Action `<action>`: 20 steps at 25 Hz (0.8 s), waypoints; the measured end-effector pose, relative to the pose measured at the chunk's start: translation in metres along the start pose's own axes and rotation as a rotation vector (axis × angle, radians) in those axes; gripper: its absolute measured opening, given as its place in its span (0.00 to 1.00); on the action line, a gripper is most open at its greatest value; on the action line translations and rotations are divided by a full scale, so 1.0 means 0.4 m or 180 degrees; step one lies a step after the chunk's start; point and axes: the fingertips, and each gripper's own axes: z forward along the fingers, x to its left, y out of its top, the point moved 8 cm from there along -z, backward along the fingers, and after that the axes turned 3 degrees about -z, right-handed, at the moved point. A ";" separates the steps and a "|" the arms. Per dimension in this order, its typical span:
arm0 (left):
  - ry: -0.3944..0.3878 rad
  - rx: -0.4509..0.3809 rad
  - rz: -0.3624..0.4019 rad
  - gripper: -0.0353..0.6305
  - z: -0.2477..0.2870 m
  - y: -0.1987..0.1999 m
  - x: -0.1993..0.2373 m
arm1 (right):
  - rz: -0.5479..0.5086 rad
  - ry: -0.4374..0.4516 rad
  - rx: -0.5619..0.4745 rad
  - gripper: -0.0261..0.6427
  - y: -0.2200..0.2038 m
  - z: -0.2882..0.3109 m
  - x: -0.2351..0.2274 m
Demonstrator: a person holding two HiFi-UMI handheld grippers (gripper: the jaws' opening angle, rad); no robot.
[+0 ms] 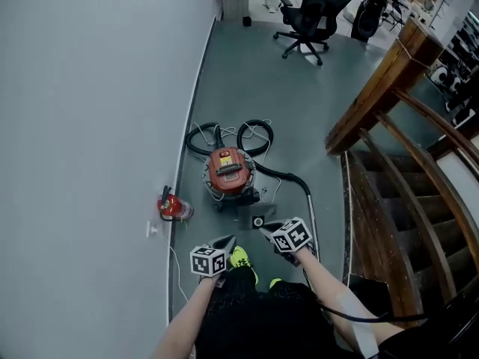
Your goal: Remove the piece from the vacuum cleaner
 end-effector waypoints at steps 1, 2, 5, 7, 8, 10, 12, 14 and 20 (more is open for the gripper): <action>0.0011 -0.0026 -0.0025 0.07 -0.006 -0.002 -0.010 | -0.0006 0.0006 -0.0016 0.09 -0.006 -0.011 0.002; 0.0019 -0.0046 -0.0036 0.07 -0.010 -0.005 -0.020 | -0.0008 0.0009 -0.0030 0.09 -0.014 -0.022 0.003; 0.0058 -0.0070 -0.0011 0.07 -0.020 -0.018 -0.048 | 0.0001 0.0035 -0.0070 0.09 -0.046 -0.050 0.005; 0.0109 -0.0091 -0.0019 0.07 -0.025 -0.033 -0.064 | 0.0041 0.0093 -0.0113 0.08 -0.073 -0.066 0.007; 0.0133 -0.0118 -0.0046 0.07 -0.027 -0.042 -0.074 | 0.0067 0.0127 -0.0139 0.08 -0.087 -0.073 0.008; 0.0161 -0.0169 -0.0100 0.07 -0.035 -0.067 -0.097 | 0.0111 0.0181 -0.0178 0.08 -0.120 -0.088 0.015; 0.0174 -0.0193 -0.0117 0.07 -0.042 -0.093 -0.122 | 0.0123 0.0214 -0.0195 0.08 -0.150 -0.101 0.024; 0.0208 -0.0196 -0.0114 0.07 -0.050 -0.121 -0.144 | 0.0103 0.0249 -0.0209 0.08 -0.176 -0.117 0.037; 0.0331 -0.0311 -0.0173 0.07 -0.077 -0.223 -0.196 | -0.0003 0.0335 -0.0232 0.08 -0.272 -0.149 0.079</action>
